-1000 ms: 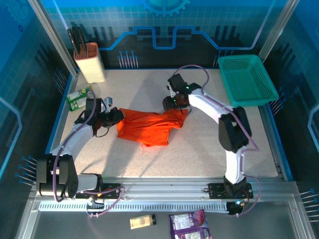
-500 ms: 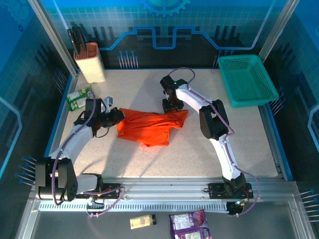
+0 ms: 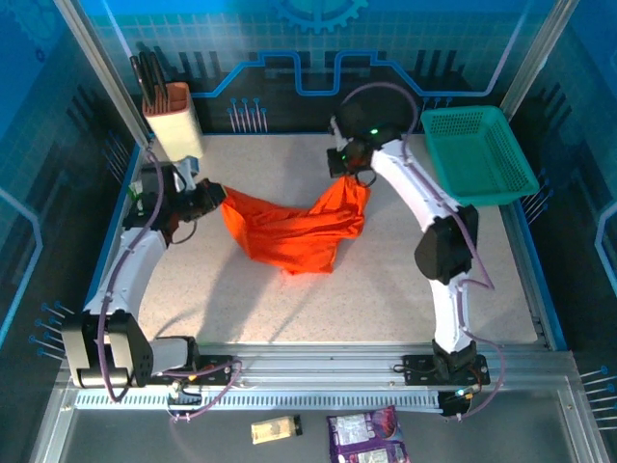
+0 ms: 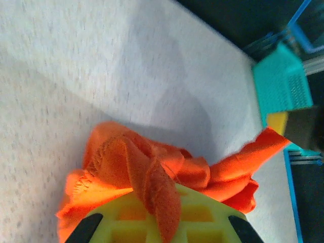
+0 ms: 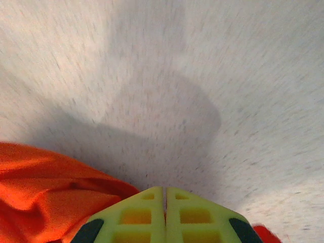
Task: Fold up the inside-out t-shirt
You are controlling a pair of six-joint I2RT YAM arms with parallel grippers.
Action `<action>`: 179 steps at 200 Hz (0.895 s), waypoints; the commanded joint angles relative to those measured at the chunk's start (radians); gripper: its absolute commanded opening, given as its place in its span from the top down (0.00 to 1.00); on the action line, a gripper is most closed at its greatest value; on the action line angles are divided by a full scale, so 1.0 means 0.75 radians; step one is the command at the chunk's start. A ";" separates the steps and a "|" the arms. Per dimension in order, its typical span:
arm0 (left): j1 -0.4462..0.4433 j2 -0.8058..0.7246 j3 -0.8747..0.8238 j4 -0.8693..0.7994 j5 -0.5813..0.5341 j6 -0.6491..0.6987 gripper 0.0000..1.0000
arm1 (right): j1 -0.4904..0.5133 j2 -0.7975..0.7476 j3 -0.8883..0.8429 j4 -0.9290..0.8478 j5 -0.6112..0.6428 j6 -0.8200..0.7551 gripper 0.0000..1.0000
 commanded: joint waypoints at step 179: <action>0.427 -0.054 -0.512 0.254 0.220 -0.151 0.99 | -0.651 -0.874 -1.477 0.342 -0.025 0.062 0.90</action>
